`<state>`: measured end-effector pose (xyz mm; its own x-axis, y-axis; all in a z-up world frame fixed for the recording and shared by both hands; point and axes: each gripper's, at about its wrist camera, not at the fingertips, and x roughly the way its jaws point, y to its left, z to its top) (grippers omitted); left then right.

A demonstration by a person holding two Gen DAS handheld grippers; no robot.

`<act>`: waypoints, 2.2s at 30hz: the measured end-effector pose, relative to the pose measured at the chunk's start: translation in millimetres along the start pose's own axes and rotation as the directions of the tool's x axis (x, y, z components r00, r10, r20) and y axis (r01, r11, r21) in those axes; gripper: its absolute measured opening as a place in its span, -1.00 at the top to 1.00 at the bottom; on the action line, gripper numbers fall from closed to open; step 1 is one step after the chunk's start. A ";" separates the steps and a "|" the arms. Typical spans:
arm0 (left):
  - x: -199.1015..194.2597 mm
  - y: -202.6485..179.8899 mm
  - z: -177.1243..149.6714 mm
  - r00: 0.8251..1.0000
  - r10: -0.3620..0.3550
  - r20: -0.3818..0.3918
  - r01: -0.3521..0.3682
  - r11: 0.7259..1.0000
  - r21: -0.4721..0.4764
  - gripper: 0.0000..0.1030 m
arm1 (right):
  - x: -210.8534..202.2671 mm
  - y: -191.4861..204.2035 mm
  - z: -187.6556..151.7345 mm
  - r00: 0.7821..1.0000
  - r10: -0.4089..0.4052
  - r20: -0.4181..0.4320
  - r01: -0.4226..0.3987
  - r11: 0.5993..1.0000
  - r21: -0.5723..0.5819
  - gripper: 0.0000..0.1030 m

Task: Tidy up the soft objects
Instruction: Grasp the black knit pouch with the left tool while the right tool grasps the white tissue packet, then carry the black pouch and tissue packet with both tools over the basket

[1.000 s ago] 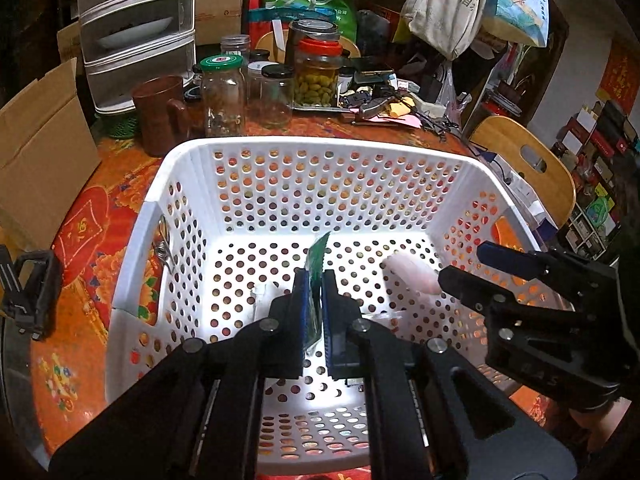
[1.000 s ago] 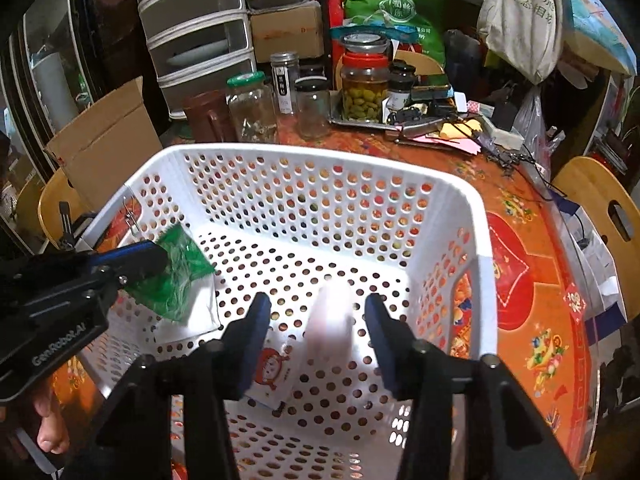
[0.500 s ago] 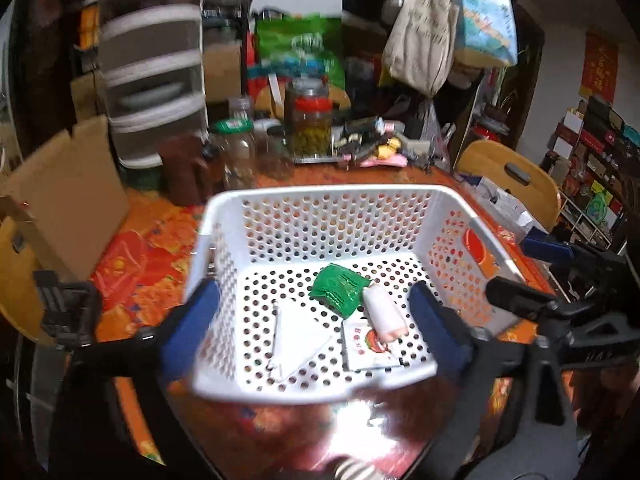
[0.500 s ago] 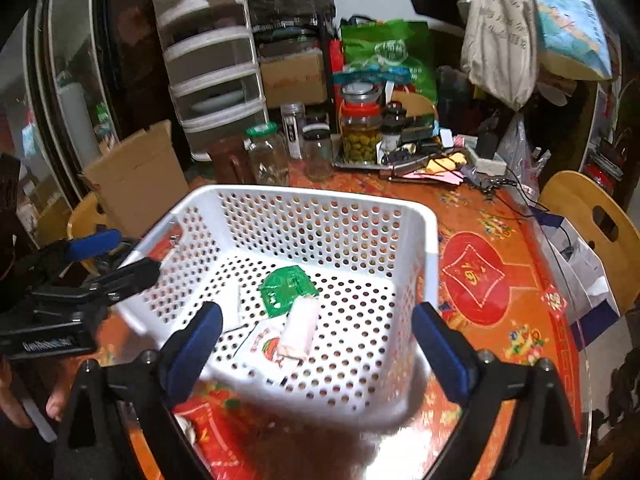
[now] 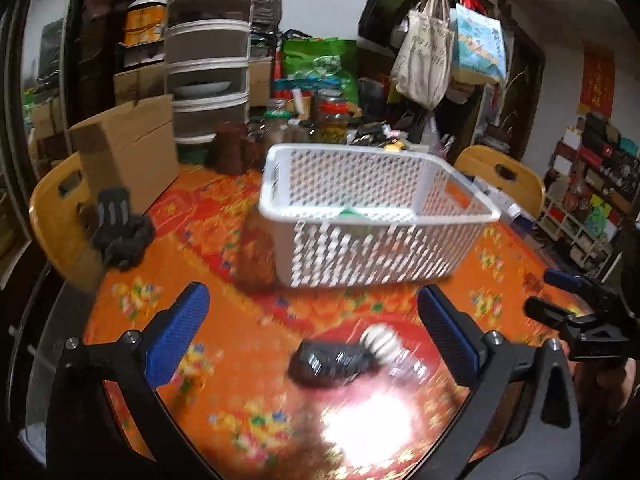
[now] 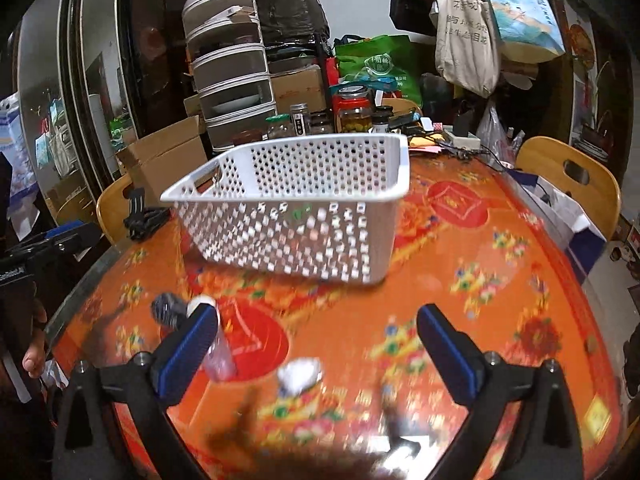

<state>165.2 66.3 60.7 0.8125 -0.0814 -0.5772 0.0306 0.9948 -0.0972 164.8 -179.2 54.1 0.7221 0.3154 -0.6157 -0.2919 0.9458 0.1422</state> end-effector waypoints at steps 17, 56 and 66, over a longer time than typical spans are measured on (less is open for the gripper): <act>76.2 -6.0 -71.5 0.978 -0.024 -0.205 0.036 0.998 0.052 -0.87 | 60.2 16.3 -44.4 0.990 0.057 -0.127 -0.063 0.997 -0.041 -0.10; 87.5 -13.5 -74.8 0.982 -0.104 -0.157 0.111 0.993 0.039 -0.12 | 52.3 19.9 -48.0 0.994 0.082 -0.074 -0.086 0.995 -0.052 0.28; 87.3 -12.2 -75.2 0.984 -0.094 -0.152 0.100 0.994 0.036 -0.12 | 49.4 16.5 -48.7 0.996 0.070 -0.058 -0.072 0.997 -0.034 0.28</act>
<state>192.0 42.5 -49.5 0.7082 -0.1826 -0.6820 0.1328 0.9832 -0.1254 165.1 -151.8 -11.6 0.6621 0.3761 -0.6482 -0.3648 0.9173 0.1597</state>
